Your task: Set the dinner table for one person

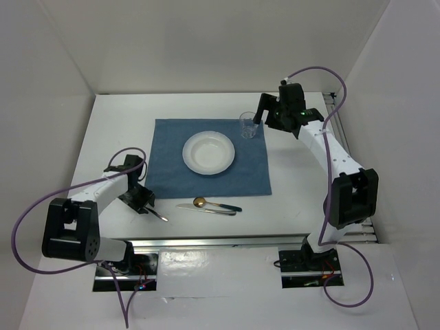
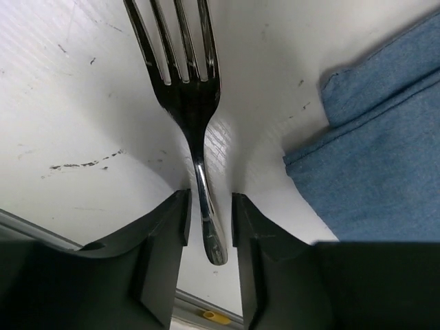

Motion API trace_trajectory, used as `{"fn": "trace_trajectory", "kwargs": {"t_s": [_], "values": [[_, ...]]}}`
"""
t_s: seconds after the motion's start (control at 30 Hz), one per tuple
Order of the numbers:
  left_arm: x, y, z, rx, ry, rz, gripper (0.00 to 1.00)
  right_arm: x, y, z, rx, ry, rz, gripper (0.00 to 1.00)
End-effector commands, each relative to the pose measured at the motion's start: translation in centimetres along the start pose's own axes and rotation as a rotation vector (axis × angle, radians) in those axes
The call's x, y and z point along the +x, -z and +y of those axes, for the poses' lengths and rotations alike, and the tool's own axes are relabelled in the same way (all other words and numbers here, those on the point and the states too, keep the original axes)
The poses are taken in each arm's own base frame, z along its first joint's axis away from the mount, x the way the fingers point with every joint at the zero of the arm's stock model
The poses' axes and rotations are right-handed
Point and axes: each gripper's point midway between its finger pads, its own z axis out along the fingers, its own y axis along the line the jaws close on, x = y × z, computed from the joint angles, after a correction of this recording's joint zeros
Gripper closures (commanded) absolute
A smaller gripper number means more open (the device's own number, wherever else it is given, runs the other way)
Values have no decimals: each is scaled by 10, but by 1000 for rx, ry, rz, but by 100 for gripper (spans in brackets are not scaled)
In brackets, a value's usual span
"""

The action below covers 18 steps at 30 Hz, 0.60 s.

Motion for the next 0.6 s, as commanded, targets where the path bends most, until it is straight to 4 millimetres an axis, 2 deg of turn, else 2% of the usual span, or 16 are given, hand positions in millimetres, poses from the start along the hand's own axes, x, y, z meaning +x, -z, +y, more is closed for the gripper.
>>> {"fn": "trace_trajectory", "kwargs": {"t_s": [0.0, 0.03, 0.13, 0.17, 0.23, 0.27, 0.33, 0.4, 0.43, 0.47, 0.5, 0.53, 0.57], "values": [[-4, -7, 1, -17, 41, -20, 54, -11, 9, 9, -29, 14, -50, 3], [-6, -7, 2, -21, 50, -29, 63, -11, 9, 9, -29, 14, -50, 3], [-10, -6, 9, -56, 67, -44, 78, -11, 9, 9, -29, 14, -50, 3], [-15, 1, 5, -48, 77, -62, 87, -11, 9, 9, -29, 14, -50, 3], [-22, 13, 12, -66, 88, -95, 97, -12, 9, 7, -20, 23, -54, 3], [-34, 24, 10, -61, 92, -152, 100, -12, 9, 7, -20, 23, -54, 3], [-52, 48, 14, -45, 80, -248, 100, -12, 9, 7, -20, 23, -54, 3], [-73, 76, -5, 39, 24, -337, 100, -12, 9, 7, -20, 23, -54, 3], [-76, 88, -16, 105, -155, -358, 100, -7, 8, 7, -26, 23, -41, 3], [-92, 108, -52, 243, -224, -430, 100, -7, 8, 7, -26, 23, -41, 3], [-88, 110, -68, 283, -358, -406, 100, -2, 11, 9, -43, 33, -23, 3], [-93, 125, -79, 325, -390, -433, 100, -1, 11, 10, -53, 42, -19, 3], [-97, 132, -98, 325, -443, -420, 100, 6, 12, 9, -58, 43, -5, 3]]}}
